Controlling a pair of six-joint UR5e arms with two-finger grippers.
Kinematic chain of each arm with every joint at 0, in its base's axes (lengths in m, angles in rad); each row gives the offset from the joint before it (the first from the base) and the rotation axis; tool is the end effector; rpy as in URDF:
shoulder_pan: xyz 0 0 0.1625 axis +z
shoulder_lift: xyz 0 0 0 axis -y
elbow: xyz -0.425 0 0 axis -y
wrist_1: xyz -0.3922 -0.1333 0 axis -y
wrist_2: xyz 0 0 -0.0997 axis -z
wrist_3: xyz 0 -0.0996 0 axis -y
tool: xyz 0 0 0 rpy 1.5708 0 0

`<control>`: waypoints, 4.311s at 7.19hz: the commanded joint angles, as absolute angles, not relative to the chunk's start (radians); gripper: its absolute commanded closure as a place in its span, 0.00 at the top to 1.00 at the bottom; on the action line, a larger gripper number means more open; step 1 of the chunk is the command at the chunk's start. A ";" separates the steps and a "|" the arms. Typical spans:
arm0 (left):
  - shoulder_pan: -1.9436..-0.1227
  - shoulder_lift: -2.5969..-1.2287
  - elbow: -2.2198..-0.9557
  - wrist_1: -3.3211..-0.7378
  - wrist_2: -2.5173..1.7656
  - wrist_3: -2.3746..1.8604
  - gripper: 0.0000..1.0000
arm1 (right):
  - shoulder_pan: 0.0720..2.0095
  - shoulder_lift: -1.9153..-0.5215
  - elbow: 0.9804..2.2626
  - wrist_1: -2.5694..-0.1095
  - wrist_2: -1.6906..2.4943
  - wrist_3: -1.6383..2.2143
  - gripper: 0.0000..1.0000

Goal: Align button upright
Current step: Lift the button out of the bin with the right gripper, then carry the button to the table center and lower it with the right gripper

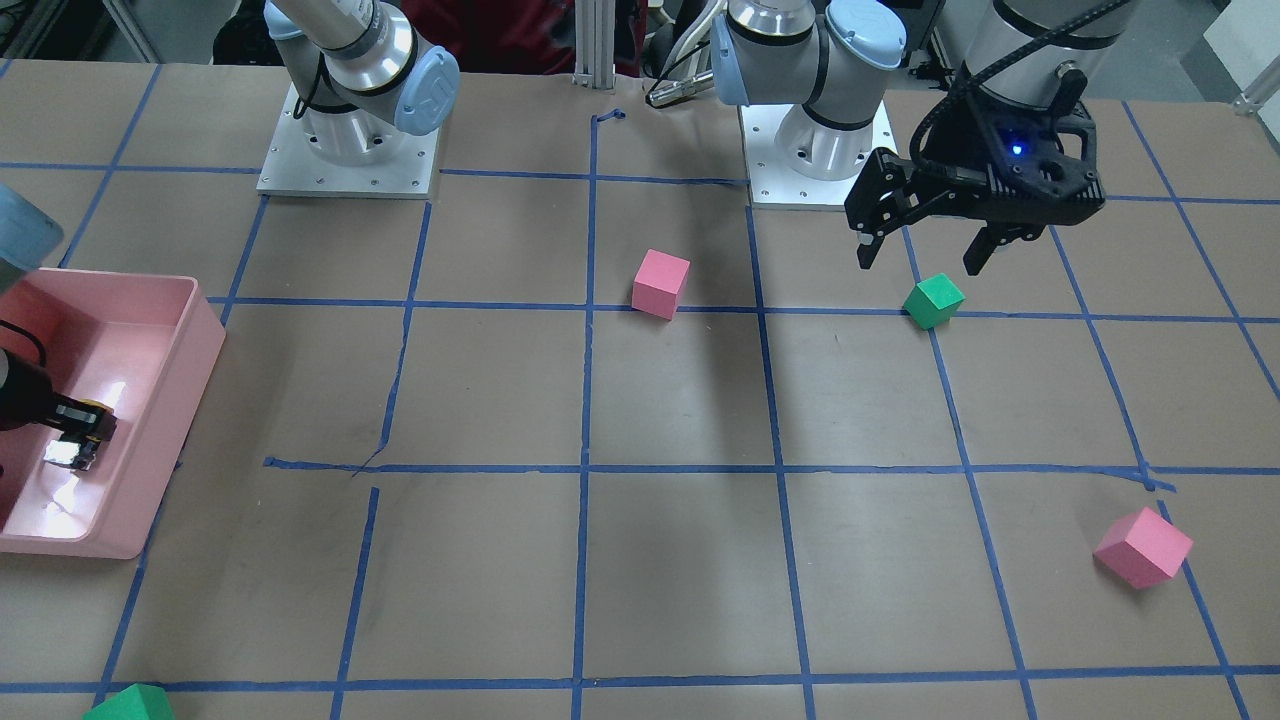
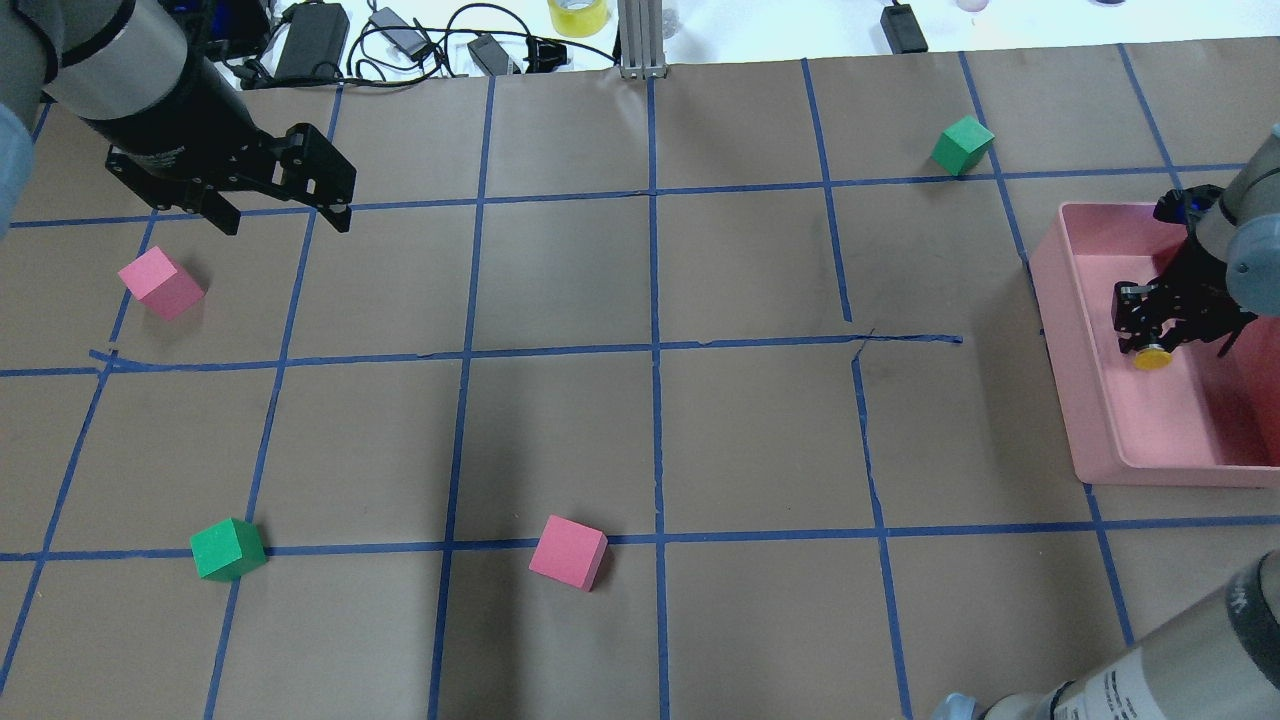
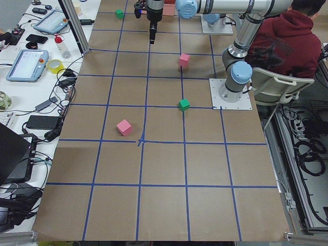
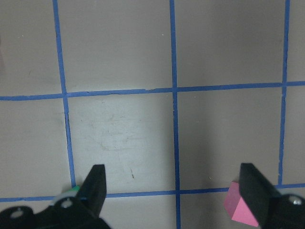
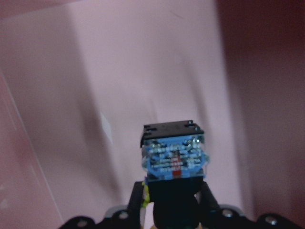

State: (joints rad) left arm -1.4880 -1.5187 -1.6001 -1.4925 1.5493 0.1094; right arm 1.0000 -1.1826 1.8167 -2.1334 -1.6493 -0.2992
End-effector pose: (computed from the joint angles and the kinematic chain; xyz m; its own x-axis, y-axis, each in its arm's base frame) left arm -0.0953 -0.4888 0.5069 -0.9995 0.0282 0.0102 0.0270 0.9944 -0.1027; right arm -0.2019 -0.5468 0.2174 -0.9634 0.2628 0.0537 0.2668 0.9594 0.0913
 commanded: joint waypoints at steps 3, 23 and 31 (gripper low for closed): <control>-1.488 -1.519 -1.601 -1.493 1.549 0.110 1.00 | 1.015 -1.275 1.706 -2.077 -1.574 -0.296 0.00; -1.486 -1.517 -1.601 -1.493 1.549 0.110 1.00 | 1.881 -0.916 1.537 -2.304 -1.344 0.328 0.00; -1.486 -1.516 -1.601 -1.497 1.549 0.110 1.00 | 1.870 -1.004 1.554 -2.284 -1.357 0.310 1.00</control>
